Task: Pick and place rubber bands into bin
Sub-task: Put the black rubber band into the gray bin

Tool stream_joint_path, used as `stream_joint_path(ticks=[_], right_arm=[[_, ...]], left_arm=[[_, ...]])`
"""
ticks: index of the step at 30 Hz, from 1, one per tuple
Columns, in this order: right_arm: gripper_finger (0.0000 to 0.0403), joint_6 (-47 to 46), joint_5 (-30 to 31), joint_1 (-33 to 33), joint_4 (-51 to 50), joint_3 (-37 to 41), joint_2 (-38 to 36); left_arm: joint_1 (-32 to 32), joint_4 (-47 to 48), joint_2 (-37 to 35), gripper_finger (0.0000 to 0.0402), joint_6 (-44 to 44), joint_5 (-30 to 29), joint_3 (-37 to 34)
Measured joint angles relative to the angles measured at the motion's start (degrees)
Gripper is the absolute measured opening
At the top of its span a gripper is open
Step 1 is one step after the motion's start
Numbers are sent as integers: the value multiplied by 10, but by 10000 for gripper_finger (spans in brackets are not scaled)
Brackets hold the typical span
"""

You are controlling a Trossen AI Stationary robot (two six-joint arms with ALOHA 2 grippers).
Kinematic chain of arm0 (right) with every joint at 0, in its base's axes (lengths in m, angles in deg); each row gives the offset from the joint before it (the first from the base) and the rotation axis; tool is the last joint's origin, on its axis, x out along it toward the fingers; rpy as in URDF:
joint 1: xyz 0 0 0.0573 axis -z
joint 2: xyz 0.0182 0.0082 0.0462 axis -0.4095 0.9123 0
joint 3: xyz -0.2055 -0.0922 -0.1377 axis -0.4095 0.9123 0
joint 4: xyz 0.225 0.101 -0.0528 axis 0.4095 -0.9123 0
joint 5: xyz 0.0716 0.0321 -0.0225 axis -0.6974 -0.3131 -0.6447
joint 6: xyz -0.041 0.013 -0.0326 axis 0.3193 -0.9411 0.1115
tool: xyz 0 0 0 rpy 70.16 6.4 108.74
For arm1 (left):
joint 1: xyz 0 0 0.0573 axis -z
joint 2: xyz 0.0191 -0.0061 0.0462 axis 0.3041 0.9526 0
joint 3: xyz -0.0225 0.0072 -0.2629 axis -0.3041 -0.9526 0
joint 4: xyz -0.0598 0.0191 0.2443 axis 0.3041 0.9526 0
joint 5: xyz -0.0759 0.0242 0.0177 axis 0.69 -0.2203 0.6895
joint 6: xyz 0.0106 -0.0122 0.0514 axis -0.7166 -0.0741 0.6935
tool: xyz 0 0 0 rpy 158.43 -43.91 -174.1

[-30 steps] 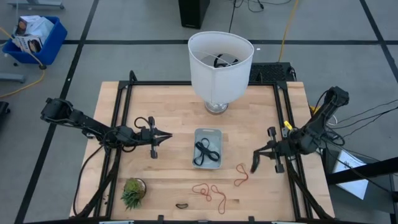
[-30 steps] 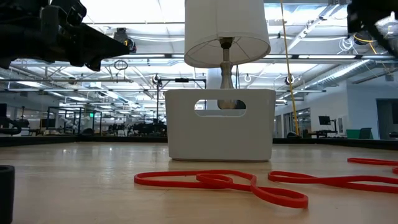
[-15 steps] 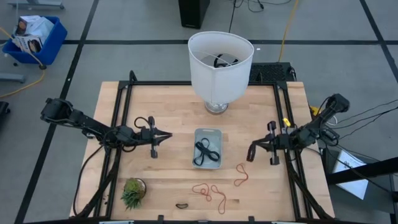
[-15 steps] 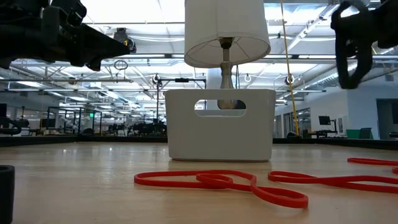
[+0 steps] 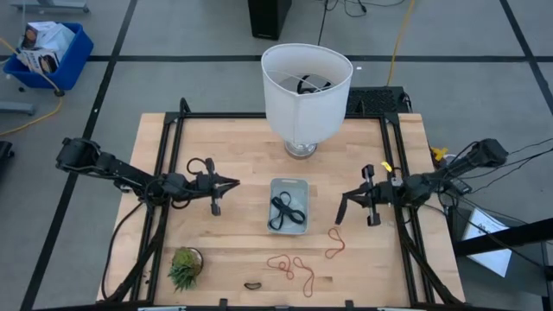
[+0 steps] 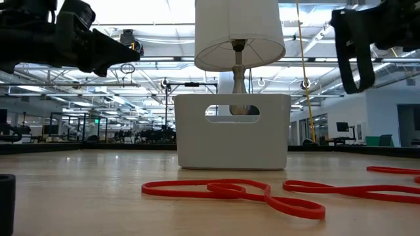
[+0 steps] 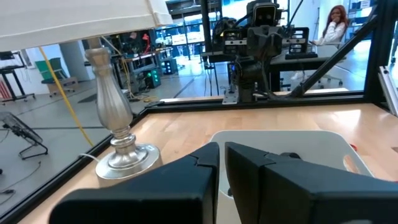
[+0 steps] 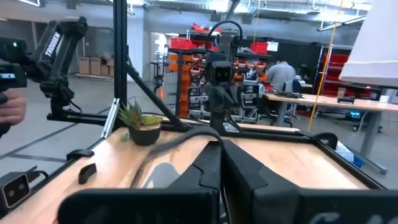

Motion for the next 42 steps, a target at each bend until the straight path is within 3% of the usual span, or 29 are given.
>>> stream_joint_path(ticks=[5, 19, 24, 30, 33, 42], right_arm=[[0, -22, -60, 51, 57, -9, 71], [0, -8, -130, 131, -31, -193, 310], [0, -8, -190, 166, -18, -248, 398], [0, -2, -199, 192, -21, -306, 469], [0, 0, -225, 204, -21, -317, 498], [0, -9, -225, 214, -31, -317, 577]], left_arm=[[0, 0, 0, 35, 2, 0, 0], [0, 0, 0, 35, 3, 0, 0], [0, 0, 0, 35, 2, 0, 0], [0, 0, 0, 35, 4, 0, 0], [0, 1, 0, 35, 4, 0, 0], [0, 1, 0, 35, 4, 0, 0]])
